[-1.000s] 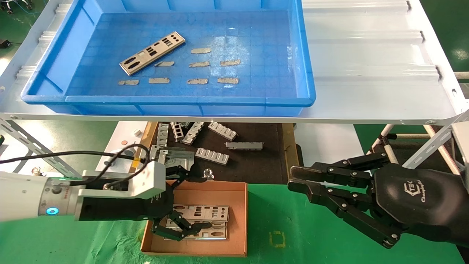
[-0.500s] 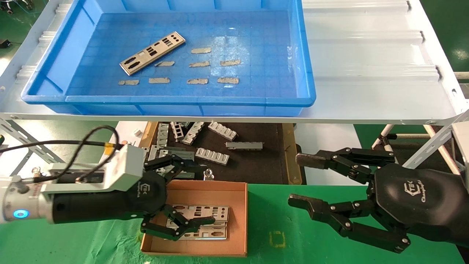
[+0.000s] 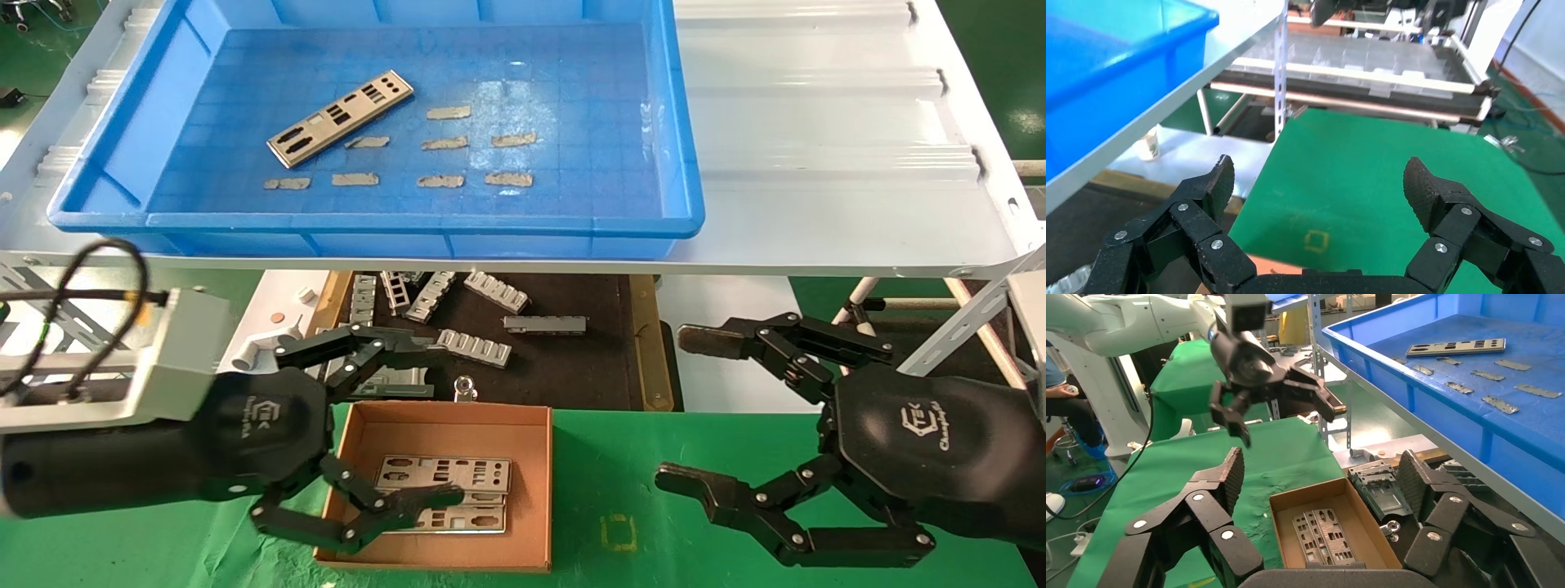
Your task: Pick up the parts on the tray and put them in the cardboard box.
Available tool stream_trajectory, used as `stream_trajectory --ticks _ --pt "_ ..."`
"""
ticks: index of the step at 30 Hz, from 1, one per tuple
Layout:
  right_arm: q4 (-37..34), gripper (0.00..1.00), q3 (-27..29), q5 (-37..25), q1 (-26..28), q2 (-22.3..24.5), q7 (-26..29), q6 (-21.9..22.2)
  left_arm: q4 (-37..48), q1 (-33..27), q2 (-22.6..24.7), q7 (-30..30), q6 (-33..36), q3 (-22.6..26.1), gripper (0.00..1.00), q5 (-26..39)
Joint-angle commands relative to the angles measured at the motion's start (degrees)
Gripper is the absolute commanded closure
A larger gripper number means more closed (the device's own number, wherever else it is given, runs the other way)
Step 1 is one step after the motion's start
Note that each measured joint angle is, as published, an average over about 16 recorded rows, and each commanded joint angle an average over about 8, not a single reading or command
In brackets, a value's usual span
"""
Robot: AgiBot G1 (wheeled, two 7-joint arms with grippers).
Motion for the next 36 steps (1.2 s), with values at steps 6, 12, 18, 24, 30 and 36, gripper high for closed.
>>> stream_trajectory --ticks 6,12,18,24,30,36 --pt "0.00 0.00 0.00 0.00 0.00 0.00 0.00 0.00 -3.47 2.48 -1.73 -3.03 2.07 -4.80 0.00 -2.58" --pt "0.00 0.00 0.00 0.00 0.00 0.00 0.00 0.00 -6.19 4.42 -3.07 -5.40 3.69 -8.55 0.00 -4.60" --pt "-0.01 0.00 0.01 0.00 -0.01 0.00 0.00 0.02 -7.64 5.47 -3.82 -6.49 4.63 -10.58 0.00 -5.78" --pt "-0.02 0.00 0.01 0.00 -0.02 0.00 0.00 0.02 -7.56 5.46 -3.81 -6.41 4.61 -10.48 0.00 -5.80" --pt "-0.02 0.00 0.01 0.00 -0.02 0.00 0.00 0.02 -7.27 5.25 -3.64 -6.24 4.40 -10.09 0.00 -5.52" --pt "-0.02 0.00 0.01 0.00 -0.02 0.00 0.00 0.02 -7.09 5.11 -3.54 -6.12 4.28 -9.84 0.00 -5.35"
